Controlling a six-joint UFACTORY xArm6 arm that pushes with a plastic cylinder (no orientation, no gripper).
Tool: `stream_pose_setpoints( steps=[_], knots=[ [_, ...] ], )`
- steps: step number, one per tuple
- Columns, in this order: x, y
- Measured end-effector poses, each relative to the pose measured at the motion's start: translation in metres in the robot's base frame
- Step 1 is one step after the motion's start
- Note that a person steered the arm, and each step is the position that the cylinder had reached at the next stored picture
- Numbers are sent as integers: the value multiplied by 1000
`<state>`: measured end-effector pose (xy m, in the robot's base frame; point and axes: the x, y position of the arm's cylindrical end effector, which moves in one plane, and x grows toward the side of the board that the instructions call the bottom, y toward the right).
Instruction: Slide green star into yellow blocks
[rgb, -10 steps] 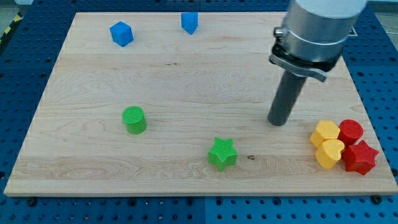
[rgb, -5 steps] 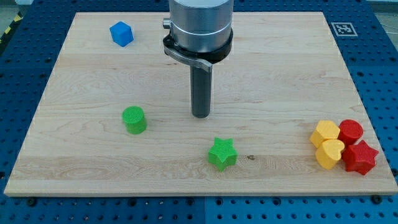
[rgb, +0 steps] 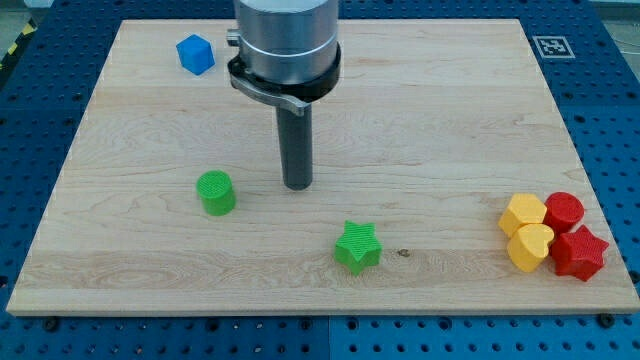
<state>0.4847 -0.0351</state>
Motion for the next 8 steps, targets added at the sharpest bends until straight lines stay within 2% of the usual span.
stream_pose_setpoints(
  steps=[2, 4, 8],
  knots=[
    [4, -28],
    [44, -27],
    [59, -24]
  ],
)
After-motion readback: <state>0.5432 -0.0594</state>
